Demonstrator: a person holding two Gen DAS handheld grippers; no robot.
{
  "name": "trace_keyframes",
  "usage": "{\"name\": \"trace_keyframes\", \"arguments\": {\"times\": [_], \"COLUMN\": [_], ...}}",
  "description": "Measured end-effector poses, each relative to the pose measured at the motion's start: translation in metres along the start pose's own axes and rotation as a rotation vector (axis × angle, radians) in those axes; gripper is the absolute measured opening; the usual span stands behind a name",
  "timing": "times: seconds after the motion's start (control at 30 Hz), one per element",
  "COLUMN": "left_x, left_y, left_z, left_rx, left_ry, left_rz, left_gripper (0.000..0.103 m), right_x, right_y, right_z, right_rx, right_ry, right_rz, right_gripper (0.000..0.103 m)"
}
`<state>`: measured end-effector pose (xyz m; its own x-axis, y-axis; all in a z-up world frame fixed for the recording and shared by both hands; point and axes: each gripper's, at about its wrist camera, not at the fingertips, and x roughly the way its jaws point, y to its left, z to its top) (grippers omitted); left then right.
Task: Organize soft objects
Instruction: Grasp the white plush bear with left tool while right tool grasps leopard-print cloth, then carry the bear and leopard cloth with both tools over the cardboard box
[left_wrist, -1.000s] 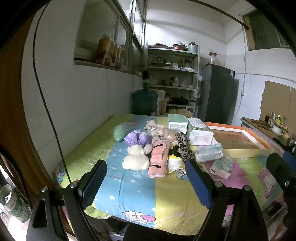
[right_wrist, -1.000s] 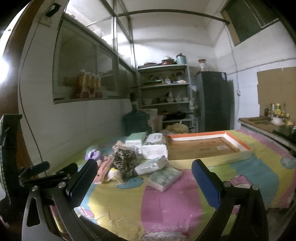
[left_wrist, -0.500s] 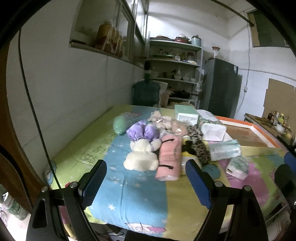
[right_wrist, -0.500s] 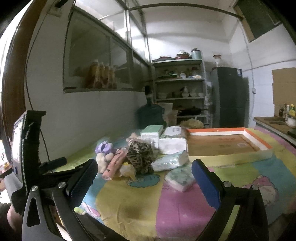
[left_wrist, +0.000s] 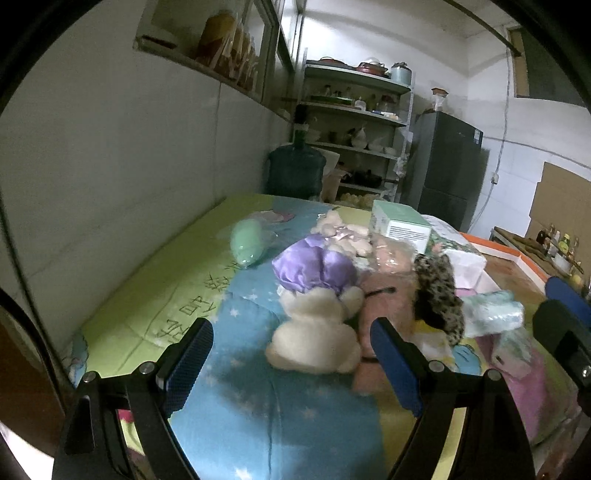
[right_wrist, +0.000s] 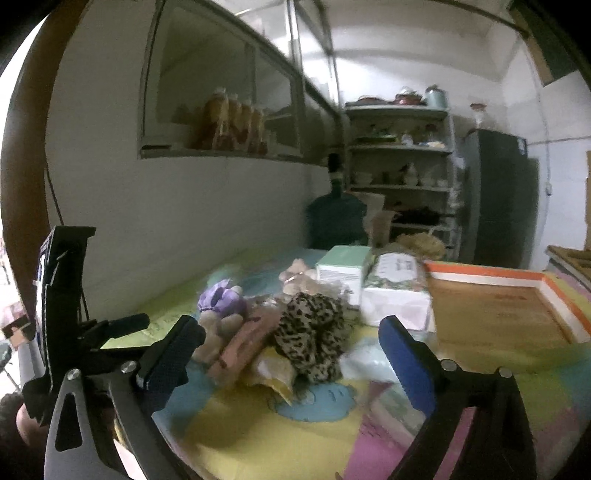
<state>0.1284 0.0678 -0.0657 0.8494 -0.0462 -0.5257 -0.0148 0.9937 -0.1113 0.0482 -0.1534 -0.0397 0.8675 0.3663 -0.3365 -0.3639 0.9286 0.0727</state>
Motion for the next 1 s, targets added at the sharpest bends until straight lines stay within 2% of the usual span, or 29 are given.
{"name": "trace_keyframes", "arguments": {"times": [0.2,0.3,0.37,0.4,0.43,0.47,0.53,0.57,0.6,0.67,0.7,0.8,1.0], "left_x": [0.024,0.038,0.048,0.051,0.055,0.057,0.058,0.058,0.058,0.057,0.056,0.049,0.030], "left_y": [0.004,0.006,0.009,0.011,0.012,0.013,0.010,0.009,0.008,0.006,0.006,0.007,0.012], "left_z": [0.007,0.006,0.005,0.004,0.002,0.001,0.001,0.000,-0.001,0.000,0.000,0.001,0.016], "left_rx": [0.001,-0.004,-0.029,-0.044,-0.060,-0.066,-0.049,-0.044,-0.039,-0.030,-0.031,-0.045,-0.049], "left_ry": [0.037,0.077,0.109,0.121,0.132,0.134,0.125,0.122,0.117,0.115,0.113,0.103,0.046], "left_rz": [-0.032,-0.056,-0.097,-0.119,-0.145,-0.166,-0.179,-0.184,-0.179,-0.182,-0.184,-0.178,-0.145], "left_gripper": [0.087,0.082,0.078,0.074,0.068,0.067,0.049,0.047,0.047,0.045,0.045,0.044,0.044], "right_x": [0.043,0.059,0.073,0.079,0.085,0.089,0.097,0.099,0.100,0.100,0.099,0.095,0.076], "right_y": [-0.007,-0.010,-0.012,-0.012,-0.013,-0.014,-0.015,-0.016,-0.017,-0.020,-0.022,-0.029,-0.032], "right_z": [0.005,0.005,0.005,0.004,0.003,0.001,-0.003,-0.004,-0.006,-0.007,-0.007,-0.006,0.008], "right_rx": [0.029,0.046,0.051,0.050,0.049,0.048,0.043,0.042,0.046,0.058,0.068,0.094,0.114], "right_ry": [0.076,0.115,0.160,0.184,0.210,0.230,0.261,0.269,0.275,0.267,0.260,0.240,0.167], "right_rz": [0.049,0.069,0.067,0.068,0.071,0.069,0.059,0.057,0.056,0.067,0.066,0.082,0.116], "right_gripper": [0.095,0.089,0.076,0.066,0.060,0.058,0.046,0.040,0.029,0.021,0.014,0.010,0.009]}}
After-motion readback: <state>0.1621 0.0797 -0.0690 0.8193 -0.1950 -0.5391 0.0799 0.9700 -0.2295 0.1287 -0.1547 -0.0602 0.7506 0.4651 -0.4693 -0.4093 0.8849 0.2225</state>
